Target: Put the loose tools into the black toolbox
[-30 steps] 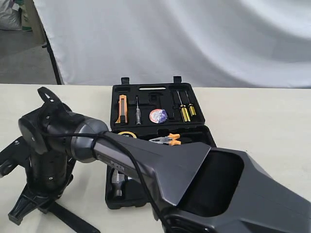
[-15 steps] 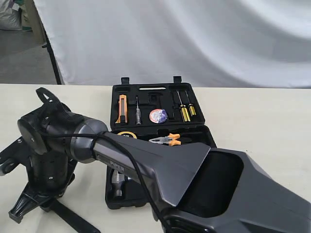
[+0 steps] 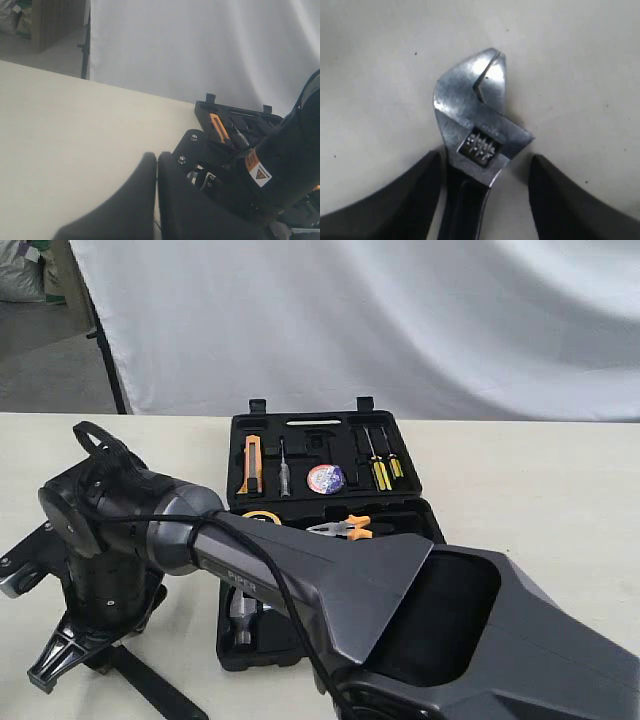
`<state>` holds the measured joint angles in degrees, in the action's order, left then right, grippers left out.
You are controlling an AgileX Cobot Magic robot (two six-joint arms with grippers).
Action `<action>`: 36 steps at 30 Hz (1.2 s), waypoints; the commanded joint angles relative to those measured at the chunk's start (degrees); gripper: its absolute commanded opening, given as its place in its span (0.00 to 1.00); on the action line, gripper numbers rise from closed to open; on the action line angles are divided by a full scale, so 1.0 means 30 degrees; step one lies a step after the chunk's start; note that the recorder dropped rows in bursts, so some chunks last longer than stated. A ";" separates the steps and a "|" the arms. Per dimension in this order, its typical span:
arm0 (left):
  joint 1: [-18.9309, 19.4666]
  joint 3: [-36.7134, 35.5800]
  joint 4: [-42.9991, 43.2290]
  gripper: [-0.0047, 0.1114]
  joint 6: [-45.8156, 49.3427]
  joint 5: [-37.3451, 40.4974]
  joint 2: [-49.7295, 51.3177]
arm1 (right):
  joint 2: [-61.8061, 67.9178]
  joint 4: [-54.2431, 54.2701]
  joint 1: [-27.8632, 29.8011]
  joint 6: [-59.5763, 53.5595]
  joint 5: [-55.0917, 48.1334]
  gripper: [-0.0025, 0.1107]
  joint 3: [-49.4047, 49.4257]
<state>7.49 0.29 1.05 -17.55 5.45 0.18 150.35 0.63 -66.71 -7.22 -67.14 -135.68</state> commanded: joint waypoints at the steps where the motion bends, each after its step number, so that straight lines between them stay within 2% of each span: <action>1: 0.0484 0.0051 0.0085 0.05 -0.0091 -0.0138 -0.0061 | 0.0896 -0.0875 0.0111 0.0334 -0.0653 0.48 0.0393; 3: 0.0484 0.0051 0.0085 0.05 -0.0091 -0.0138 -0.0061 | 0.0896 -0.0875 0.0111 0.0469 -0.0653 0.48 0.0393; 5: 0.0484 0.0051 0.0085 0.05 -0.0091 -0.0138 -0.0061 | 0.0896 -0.0875 0.0111 0.0464 -0.0653 0.42 0.0393; 7: 0.0484 0.0051 0.0085 0.05 -0.0091 -0.0138 -0.0061 | 0.0896 -0.0875 0.0111 0.0464 -0.0687 0.27 0.0393; 8: 0.0484 0.0051 0.0085 0.05 -0.0091 -0.0138 -0.0061 | 0.0896 -0.0875 0.0111 0.0464 -0.0687 0.16 0.0393; 10: 0.0484 0.0051 0.0085 0.05 -0.0091 -0.0138 -0.0061 | 0.0896 -0.0875 0.0111 0.0464 -0.0809 0.02 0.0393; 19: 0.0484 0.0051 0.0085 0.05 -0.0091 -0.0138 -0.0061 | -0.0469 -0.0765 0.0111 -0.1150 -0.0940 0.02 0.0393; 36: 0.0484 0.0051 0.0085 0.05 -0.0091 -0.0138 -0.0061 | -0.1454 -0.0508 0.0201 -0.1188 -0.0940 0.02 0.0393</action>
<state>7.49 0.29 1.05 -17.55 5.45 0.18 147.10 -0.74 -66.60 -10.24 -70.02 -134.48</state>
